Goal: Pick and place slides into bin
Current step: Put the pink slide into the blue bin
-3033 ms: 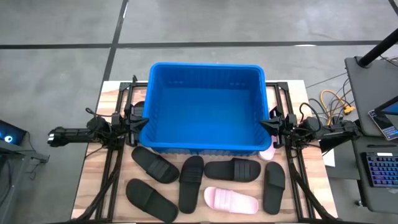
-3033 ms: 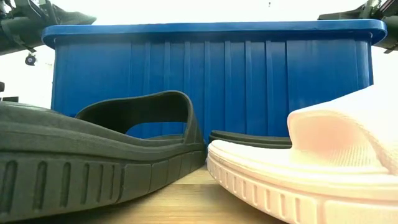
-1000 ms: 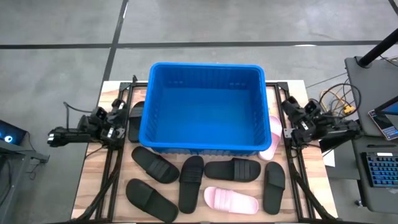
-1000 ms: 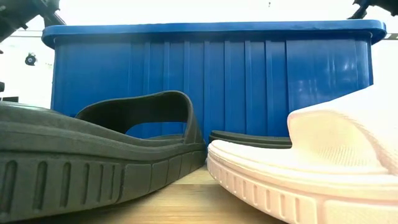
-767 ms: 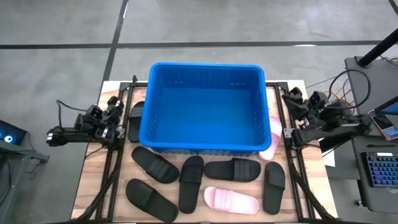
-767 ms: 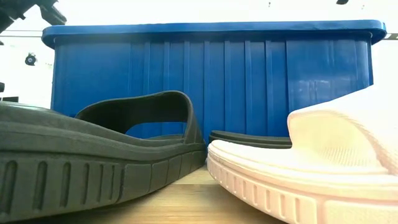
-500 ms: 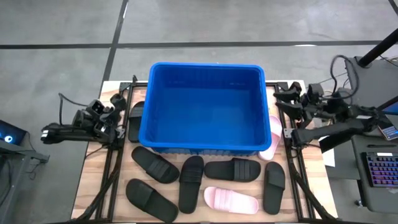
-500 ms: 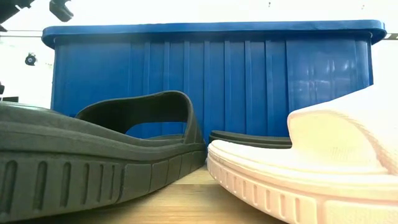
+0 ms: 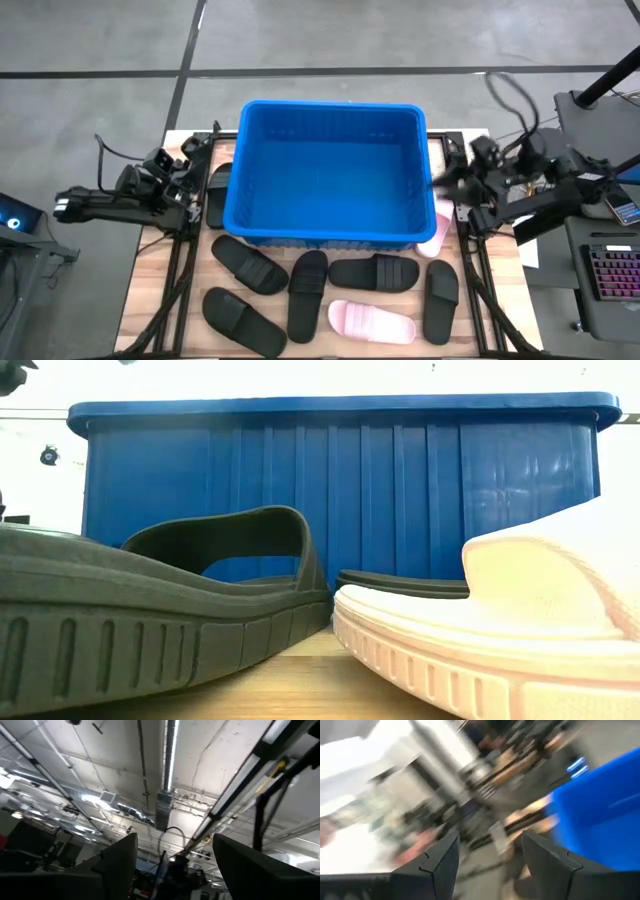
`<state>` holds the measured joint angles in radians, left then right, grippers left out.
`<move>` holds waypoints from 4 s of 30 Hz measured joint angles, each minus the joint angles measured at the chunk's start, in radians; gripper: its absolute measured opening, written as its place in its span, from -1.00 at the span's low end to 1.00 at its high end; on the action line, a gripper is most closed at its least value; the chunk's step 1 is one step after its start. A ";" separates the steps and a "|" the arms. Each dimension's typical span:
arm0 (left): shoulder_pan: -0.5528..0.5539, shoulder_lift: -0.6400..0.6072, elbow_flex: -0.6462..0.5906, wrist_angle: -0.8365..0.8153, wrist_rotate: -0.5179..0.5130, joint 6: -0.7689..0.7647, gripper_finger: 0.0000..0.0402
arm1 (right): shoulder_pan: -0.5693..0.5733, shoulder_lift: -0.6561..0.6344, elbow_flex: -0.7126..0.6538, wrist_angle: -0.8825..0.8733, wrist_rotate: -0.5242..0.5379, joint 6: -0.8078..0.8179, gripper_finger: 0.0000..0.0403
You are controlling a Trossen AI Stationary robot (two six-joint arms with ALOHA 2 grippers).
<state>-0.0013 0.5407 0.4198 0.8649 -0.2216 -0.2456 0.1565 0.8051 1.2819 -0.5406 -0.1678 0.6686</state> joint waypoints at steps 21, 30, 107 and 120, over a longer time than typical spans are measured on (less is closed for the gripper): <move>0.000 0.107 0.029 0.003 -0.125 -0.011 0.22 | 0.249 0.157 0.084 -0.268 -0.041 0.454 0.02; 0.000 0.190 0.029 0.052 -0.162 -0.012 0.22 | 0.345 0.193 0.084 -0.407 0.014 0.644 0.02; 0.000 0.179 0.015 0.069 -0.152 -0.010 0.22 | 0.612 1.215 0.084 0.053 0.556 1.578 0.02; 0.000 0.179 0.015 0.069 -0.152 -0.010 0.22 | 0.611 1.206 0.084 0.056 0.562 1.532 -0.40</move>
<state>-0.0015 0.7193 0.4351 0.9340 -0.3740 -0.2552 0.7673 2.0109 1.3663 -0.4848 0.3943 2.2011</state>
